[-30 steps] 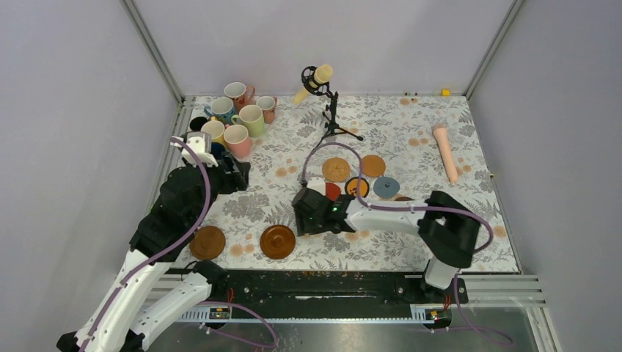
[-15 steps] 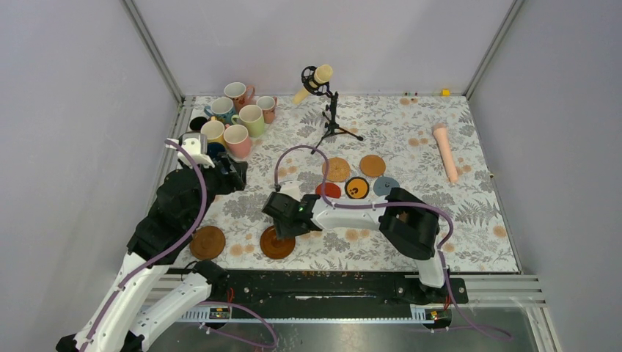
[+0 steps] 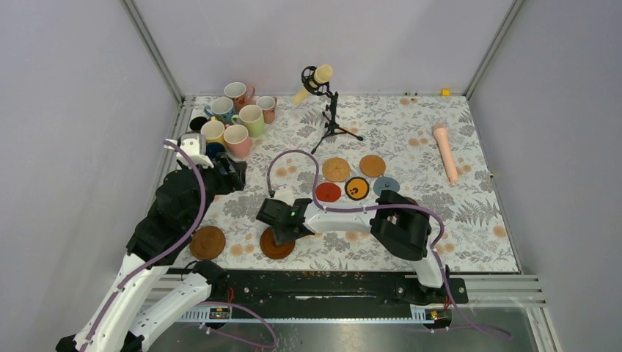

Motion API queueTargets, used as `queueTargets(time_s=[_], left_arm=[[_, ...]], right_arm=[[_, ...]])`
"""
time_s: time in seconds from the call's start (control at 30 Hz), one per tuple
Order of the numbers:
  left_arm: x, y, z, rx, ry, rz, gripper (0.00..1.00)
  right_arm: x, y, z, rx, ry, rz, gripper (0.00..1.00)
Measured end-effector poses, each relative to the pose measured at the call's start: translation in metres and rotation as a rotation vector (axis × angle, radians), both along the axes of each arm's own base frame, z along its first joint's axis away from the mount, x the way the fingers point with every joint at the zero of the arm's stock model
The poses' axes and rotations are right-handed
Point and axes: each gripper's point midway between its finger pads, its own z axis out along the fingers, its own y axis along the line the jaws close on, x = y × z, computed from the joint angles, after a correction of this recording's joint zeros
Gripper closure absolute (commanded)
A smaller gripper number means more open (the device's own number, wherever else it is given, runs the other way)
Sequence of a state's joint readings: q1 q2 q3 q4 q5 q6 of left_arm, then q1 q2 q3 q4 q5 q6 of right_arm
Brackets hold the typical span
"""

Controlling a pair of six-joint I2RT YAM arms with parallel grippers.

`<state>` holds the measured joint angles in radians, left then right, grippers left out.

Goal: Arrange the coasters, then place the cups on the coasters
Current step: Move the coaster to the center of the board.

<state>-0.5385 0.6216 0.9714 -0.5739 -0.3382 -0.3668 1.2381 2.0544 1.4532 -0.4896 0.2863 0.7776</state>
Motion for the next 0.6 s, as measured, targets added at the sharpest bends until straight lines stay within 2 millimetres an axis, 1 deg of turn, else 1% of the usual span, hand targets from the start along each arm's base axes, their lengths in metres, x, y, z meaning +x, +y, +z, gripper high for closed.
queueTargets(time_s=[0.1, 0.23, 0.6], left_arm=[[0.0, 0.0, 0.0, 0.0, 0.0, 0.001, 0.3], [0.0, 0.0, 0.0, 0.001, 0.0, 0.003, 0.3], [0.0, 0.001, 0.0, 0.002, -0.001, 0.005, 0.3]], right_arm=[[0.003, -0.005, -0.001, -0.01, -0.021, -0.002, 0.46], [0.005, -0.019, -0.001, -0.024, -0.042, -0.013, 0.47], [0.015, -0.069, -0.003, -0.044, -0.055, -0.09, 0.48]])
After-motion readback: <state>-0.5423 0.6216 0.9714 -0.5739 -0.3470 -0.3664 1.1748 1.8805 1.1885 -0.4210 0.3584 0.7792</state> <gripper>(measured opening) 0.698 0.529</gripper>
